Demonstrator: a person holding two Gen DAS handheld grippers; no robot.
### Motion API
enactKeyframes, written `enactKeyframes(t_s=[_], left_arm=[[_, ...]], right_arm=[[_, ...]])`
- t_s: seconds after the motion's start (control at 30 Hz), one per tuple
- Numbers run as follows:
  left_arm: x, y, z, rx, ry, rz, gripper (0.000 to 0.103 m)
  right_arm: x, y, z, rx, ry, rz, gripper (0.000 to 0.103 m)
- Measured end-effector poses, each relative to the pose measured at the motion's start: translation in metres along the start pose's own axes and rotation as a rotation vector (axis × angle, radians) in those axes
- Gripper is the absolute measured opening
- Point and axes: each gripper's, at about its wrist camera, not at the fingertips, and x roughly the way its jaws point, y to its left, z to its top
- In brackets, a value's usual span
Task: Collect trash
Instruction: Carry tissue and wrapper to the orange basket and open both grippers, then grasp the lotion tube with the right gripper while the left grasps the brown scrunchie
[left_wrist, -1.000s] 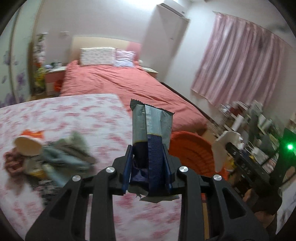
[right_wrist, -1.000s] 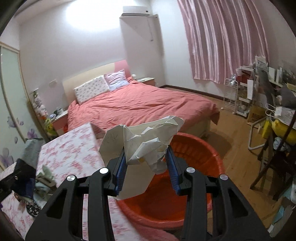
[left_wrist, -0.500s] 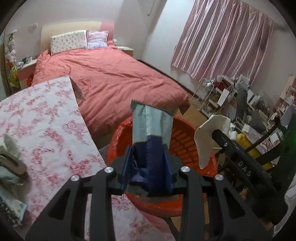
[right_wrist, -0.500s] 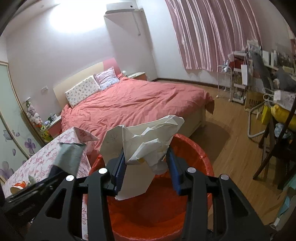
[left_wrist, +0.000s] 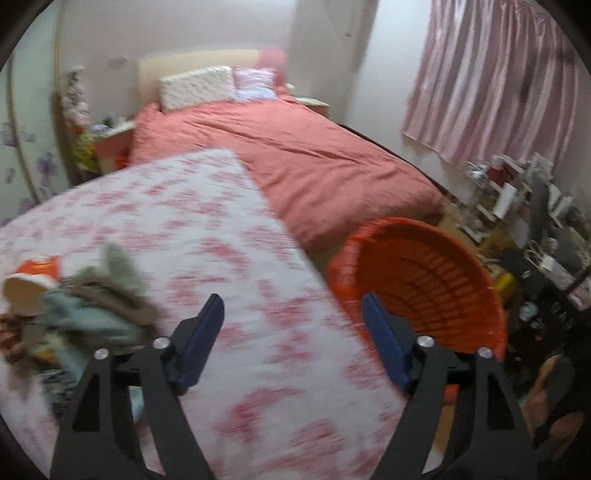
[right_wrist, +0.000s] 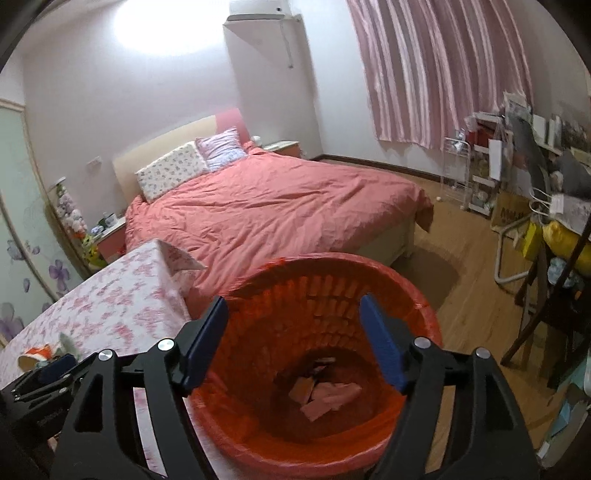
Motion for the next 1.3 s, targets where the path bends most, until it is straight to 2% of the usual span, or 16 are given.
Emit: enactKeyframes(t_s=[0.17, 0.33, 0.57, 0.67, 0.7, 0.83, 0.9, 1.07, 1.3], left_arm=[[-0.032, 0.048, -0.015, -0.033, -0.037, 0.100, 0.083], [-0.060, 0.110, -0.033, -0.115, -0.060, 0.192, 0.086], [-0.087, 0.195, -0.060, -0.236, -0.052, 0.315, 0.087], [-0.093, 0.225, -0.070, -0.277, -0.047, 0.360, 0.087], [-0.096, 0.239, -0.075, -0.291, -0.045, 0.379, 0.086], [-0.100, 0.264, -0.082, -0.335, -0.040, 0.408, 0.086], [-0.101, 0.274, -0.084, -0.354, -0.039, 0.411, 0.086], [-0.099, 0.286, -0.084, -0.363, -0.037, 0.421, 0.086], [-0.086, 0.292, -0.077, -0.353, -0.031, 0.388, 0.086]], right_arm=[[-0.011, 0.042, -0.006, -0.068, 0.013, 0.064, 0.074], [-0.019, 0.090, -0.022, -0.144, 0.049, 0.146, 0.074], [-0.022, 0.153, -0.053, -0.261, 0.121, 0.244, 0.074], [-0.021, 0.179, -0.068, -0.306, 0.165, 0.296, 0.067], [-0.020, 0.186, -0.074, -0.319, 0.184, 0.318, 0.062], [-0.015, 0.220, -0.094, -0.366, 0.258, 0.400, 0.048], [-0.014, 0.234, -0.101, -0.387, 0.279, 0.432, 0.045], [-0.004, 0.267, -0.112, -0.434, 0.311, 0.483, 0.043], [0.007, 0.295, -0.122, -0.529, 0.324, 0.487, 0.043]])
